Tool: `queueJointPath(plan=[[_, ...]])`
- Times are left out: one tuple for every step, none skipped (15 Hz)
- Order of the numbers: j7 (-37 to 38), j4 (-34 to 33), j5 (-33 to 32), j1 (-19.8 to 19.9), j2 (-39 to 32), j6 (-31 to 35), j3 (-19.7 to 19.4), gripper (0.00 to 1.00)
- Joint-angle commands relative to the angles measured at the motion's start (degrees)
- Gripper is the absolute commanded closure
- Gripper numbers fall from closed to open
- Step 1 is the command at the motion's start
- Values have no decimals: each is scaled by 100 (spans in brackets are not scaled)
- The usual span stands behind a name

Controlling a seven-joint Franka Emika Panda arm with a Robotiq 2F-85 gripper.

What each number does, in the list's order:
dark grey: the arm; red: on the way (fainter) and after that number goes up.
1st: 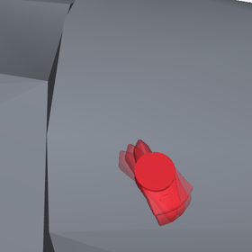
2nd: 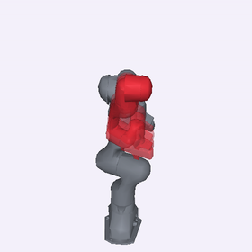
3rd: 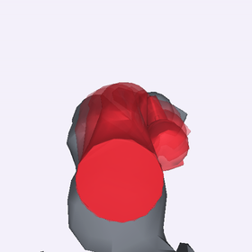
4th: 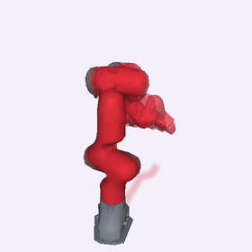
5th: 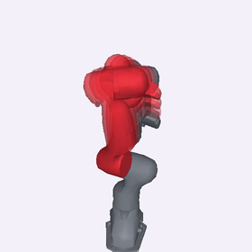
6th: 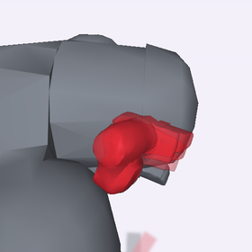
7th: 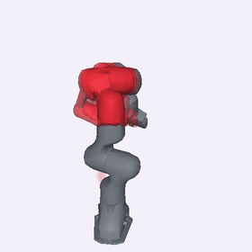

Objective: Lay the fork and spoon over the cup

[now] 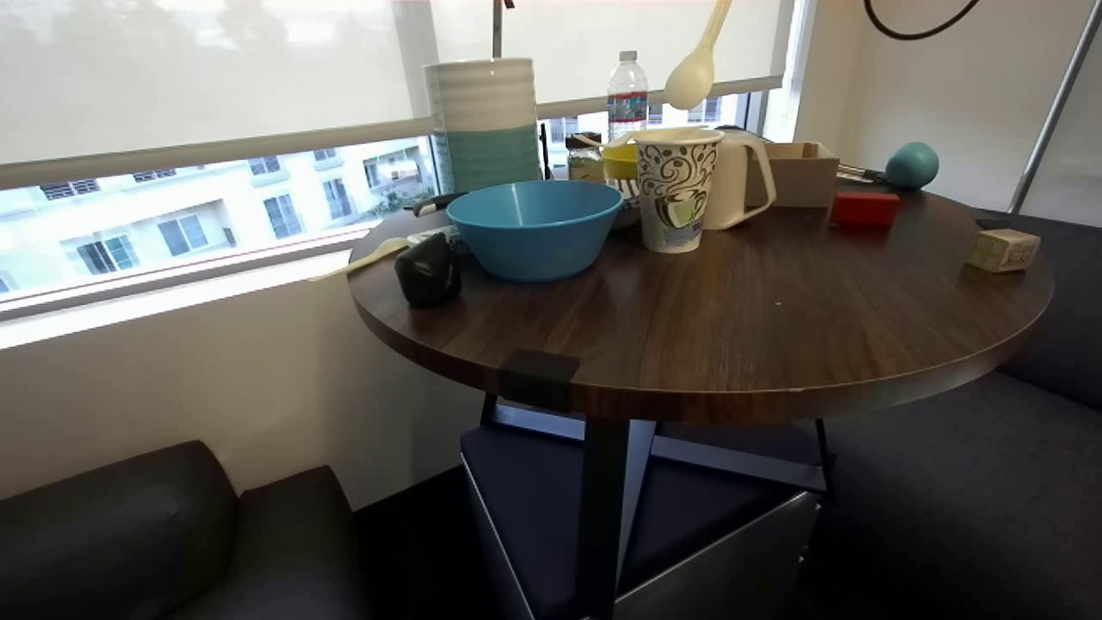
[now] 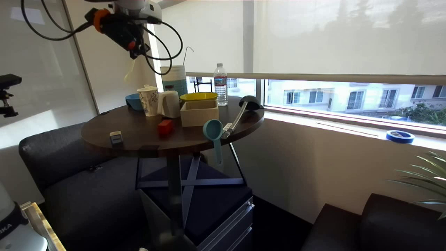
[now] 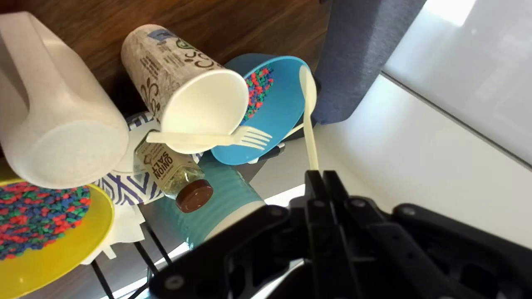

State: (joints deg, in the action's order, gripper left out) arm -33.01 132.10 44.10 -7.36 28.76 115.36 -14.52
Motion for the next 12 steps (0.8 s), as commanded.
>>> queueJointPath(plan=[[193, 391, 850, 330, 126, 165, 80, 99], [189, 574, 864, 511, 147, 590, 265, 99], [8, 231, 652, 484, -30, 87, 191, 96], [19, 334, 705, 548, -24, 261, 217, 96], [24, 407, 739, 584, -21, 355, 243, 96], [29, 443, 758, 596, -20, 393, 260, 96], [44, 449, 762, 595, -18, 405, 268, 96], [57, 449, 765, 593, -17, 418, 276, 99], [120, 482, 903, 602, -10, 420, 229, 99], [165, 510, 995, 615, 2, 404, 198, 99], [218, 533, 1128, 632, 15, 350, 153, 99], [280, 569, 1267, 674, 21, 352, 126, 99]])
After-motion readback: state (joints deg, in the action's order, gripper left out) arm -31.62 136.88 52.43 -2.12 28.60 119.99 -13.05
